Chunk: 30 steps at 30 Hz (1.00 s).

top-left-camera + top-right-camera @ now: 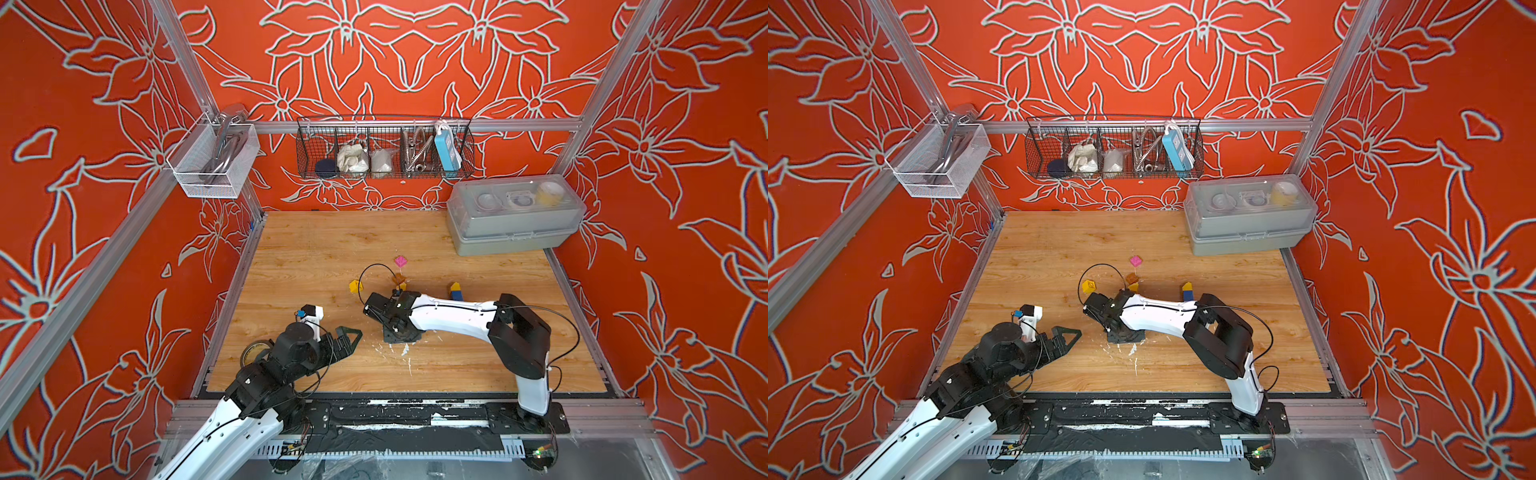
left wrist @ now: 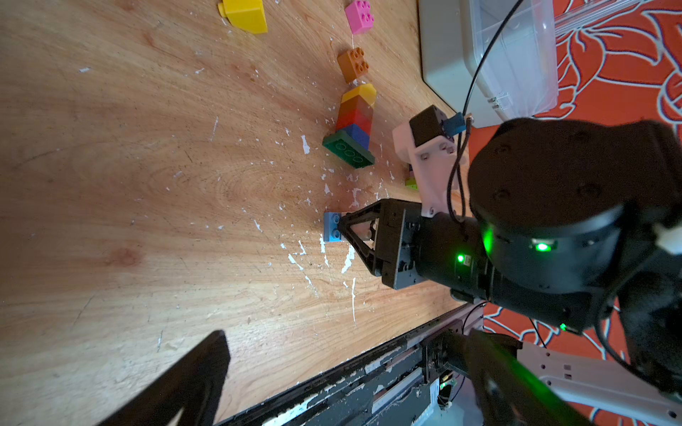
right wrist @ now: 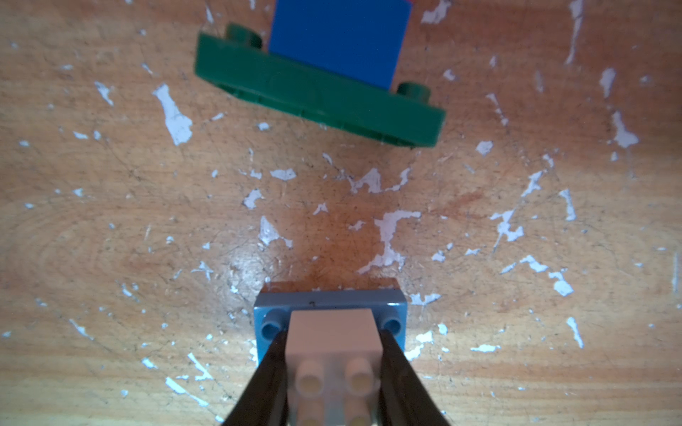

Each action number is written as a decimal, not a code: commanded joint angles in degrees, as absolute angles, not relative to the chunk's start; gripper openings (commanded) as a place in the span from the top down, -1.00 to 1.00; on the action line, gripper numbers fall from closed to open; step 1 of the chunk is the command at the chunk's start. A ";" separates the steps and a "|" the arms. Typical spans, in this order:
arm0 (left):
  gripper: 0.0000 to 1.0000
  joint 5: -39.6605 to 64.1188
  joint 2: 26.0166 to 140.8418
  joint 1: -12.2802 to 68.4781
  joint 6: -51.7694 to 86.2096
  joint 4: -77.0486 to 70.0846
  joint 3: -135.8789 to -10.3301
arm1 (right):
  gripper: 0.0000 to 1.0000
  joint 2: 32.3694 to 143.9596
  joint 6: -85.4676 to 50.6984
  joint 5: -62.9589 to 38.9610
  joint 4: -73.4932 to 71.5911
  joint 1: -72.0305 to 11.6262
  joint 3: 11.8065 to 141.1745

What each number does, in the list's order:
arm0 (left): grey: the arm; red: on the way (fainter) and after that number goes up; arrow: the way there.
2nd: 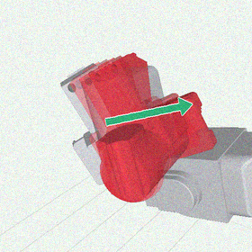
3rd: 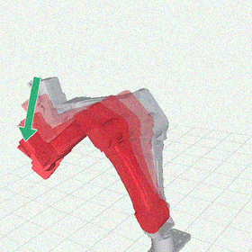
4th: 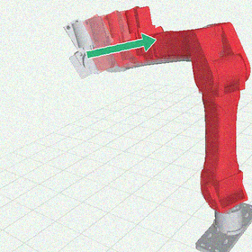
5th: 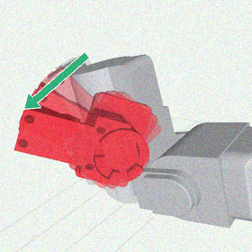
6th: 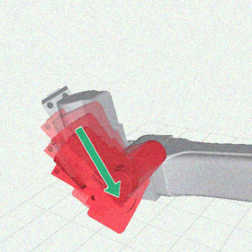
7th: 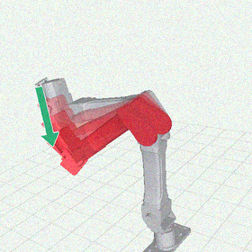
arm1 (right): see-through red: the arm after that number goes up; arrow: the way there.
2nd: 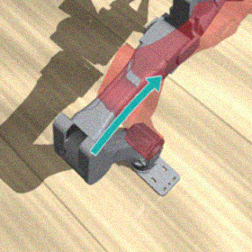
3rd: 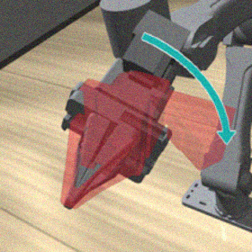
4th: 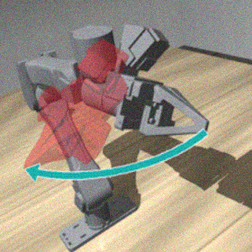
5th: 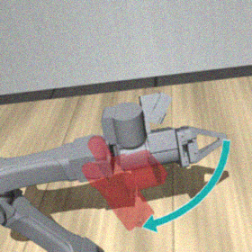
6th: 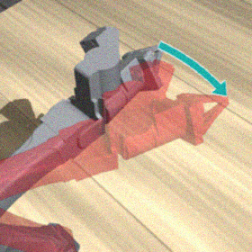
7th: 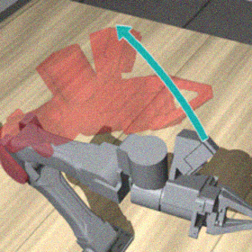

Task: Assemble the number 1 with lego
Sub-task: Assemble the lego brick with the lego brick.

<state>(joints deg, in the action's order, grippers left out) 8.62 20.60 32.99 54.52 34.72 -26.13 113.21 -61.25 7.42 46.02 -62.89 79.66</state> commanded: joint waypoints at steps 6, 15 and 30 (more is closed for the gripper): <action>-0.99 8.00 20.39 32.65 54.58 35.07 -25.31 | 0.33 119.05 -60.20 5.60 45.04 -62.23 76.75; -0.99 8.07 20.30 32.63 54.58 35.07 -25.31 | -0.01 117.21 -59.35 6.76 47.63 -62.23 78.90; -0.99 8.08 19.80 32.61 54.58 35.07 -25.31 | -0.15 113.58 -58.80 8.22 51.00 -62.22 81.81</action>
<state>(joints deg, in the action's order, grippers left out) 8.62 20.38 32.99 54.52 34.72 -26.13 112.97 -59.24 7.57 48.90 -62.26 81.28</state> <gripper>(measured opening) 0.996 0.575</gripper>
